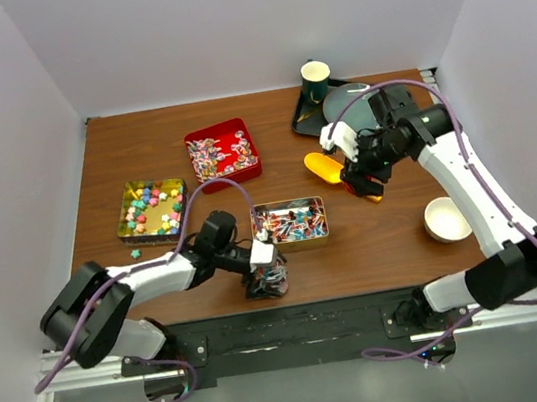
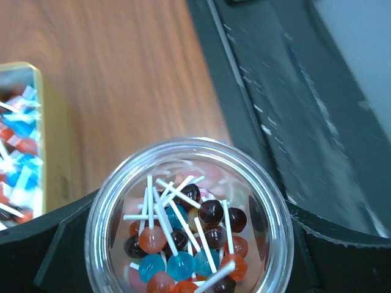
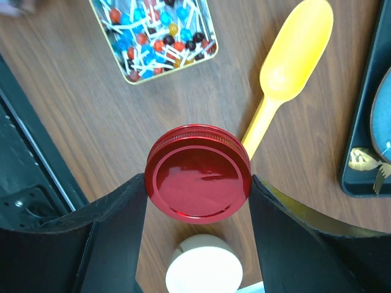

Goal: Pack the candies
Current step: Close the bottle lid on the packing bottle.

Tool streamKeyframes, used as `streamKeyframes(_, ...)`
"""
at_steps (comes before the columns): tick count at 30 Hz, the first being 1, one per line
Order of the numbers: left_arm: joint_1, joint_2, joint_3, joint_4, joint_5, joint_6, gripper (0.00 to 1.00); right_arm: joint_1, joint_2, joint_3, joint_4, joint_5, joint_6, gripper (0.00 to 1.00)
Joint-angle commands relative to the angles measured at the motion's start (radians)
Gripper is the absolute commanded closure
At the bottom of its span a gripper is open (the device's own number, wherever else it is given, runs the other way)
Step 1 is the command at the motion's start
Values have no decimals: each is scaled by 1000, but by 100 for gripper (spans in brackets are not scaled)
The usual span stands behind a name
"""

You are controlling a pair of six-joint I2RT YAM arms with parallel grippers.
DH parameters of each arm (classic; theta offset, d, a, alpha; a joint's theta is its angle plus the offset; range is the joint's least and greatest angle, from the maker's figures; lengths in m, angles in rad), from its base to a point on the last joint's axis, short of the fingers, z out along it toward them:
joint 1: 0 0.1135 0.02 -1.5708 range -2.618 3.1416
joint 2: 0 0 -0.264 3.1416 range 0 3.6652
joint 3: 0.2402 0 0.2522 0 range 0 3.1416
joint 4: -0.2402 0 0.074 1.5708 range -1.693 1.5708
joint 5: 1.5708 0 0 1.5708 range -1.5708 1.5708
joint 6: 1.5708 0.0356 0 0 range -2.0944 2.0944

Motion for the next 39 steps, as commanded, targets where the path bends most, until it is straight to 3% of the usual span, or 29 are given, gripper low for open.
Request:
streamKeyframes(1, -46, 82, 5, 408, -118, -162, 13, -2, -62, -16, -14, -81, 32, 48)
streamKeyframes(12, -108, 319, 105, 743, -203, -283, 8, -1, -111, -102, 46, -101, 64, 48)
streamKeyframes(17, -117, 299, -1, 938, -322, -396, 6, 1, -106, -102, 32, -126, 42, 48)
streamKeyframes(21, -123, 236, -82, 983, -416, -396, 6, 19, -67, -75, 26, -146, 48, 48)
streamKeyframes(26, -146, 207, -141, 1005, -410, -390, 5, 74, -42, -24, -6, -141, 36, 48)
streamKeyframes(33, -214, 182, -254, 1064, -496, -376, 6, 258, -28, -31, 20, -98, 54, 48)
streamKeyframes(39, -221, 193, -319, 1115, -534, -353, 8, 335, 5, 1, -17, -98, 30, 48)
